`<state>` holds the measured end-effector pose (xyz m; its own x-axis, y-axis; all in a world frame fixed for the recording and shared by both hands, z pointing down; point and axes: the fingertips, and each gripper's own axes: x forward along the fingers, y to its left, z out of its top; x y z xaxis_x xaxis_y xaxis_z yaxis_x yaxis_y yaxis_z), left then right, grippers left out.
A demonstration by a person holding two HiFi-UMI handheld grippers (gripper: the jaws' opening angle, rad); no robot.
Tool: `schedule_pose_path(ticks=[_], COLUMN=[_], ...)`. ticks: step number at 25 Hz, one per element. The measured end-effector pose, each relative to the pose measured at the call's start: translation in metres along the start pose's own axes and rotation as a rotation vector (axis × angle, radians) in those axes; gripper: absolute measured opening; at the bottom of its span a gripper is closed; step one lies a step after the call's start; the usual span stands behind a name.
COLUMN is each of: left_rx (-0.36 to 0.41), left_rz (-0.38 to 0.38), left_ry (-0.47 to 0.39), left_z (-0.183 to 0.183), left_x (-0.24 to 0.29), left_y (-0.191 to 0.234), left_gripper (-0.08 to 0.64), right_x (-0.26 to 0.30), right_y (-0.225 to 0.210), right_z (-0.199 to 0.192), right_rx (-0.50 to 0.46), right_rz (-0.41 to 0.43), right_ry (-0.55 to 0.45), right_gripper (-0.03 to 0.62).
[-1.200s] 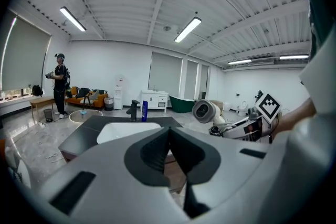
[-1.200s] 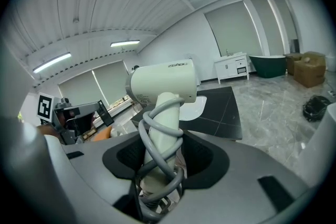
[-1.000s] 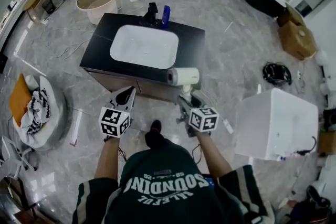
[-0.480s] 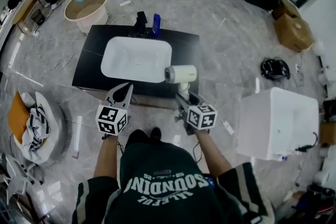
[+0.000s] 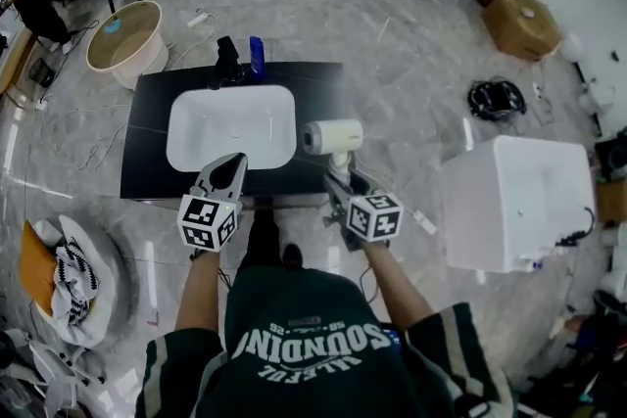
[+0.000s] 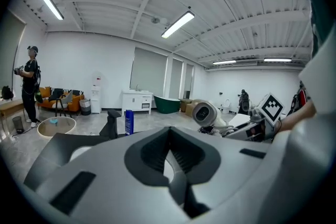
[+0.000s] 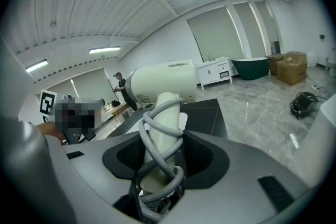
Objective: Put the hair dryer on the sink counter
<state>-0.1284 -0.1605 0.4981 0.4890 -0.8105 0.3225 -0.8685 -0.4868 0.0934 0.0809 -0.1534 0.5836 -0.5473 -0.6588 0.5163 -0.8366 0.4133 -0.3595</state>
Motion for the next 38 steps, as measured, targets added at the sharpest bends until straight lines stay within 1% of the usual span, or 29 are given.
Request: schedule_pose_path(ticks=[4,8,14,21,32,38], left_rx=[0.003,0.012,0.009,-0.001,-0.045,-0.07], left_rz=[-0.053,-0.097,-0.138,-0.15,-0.151,-0.147], left_ry=[0.013,0.022,0.041,0.067,0.123,0.153], left_z=[0.004,0.008,0.007,0.001,-0.024,-0.036], left_x=[0.028,0.049,0.067,0.077,0.09,0.099], left_y=[0.003,0.005,0.008,0.015,0.034,0.046], left_gripper=[0.002,0.002,0.002,0.002,0.002,0.002], right_x=[0.004,0.007,0.014,0.025,0.054,0.073], right_y=[-0.013,-0.018,-0.025,-0.03,-0.036,-0.048], right_z=[0.006,0.007,0.005,-0.007,-0.042,-0.043], right_rx=[0.021,0.039,0.056,0.068,0.112,0.126], right_rz=[-0.049,-0.078,-0.105,-0.123,-0.122,-0.136], right_ry=[-0.005,-0.009,-0.003,0.039,0.124,0.15], right_gripper=[0.192,0.192,0.192,0.192,0.192,0.192])
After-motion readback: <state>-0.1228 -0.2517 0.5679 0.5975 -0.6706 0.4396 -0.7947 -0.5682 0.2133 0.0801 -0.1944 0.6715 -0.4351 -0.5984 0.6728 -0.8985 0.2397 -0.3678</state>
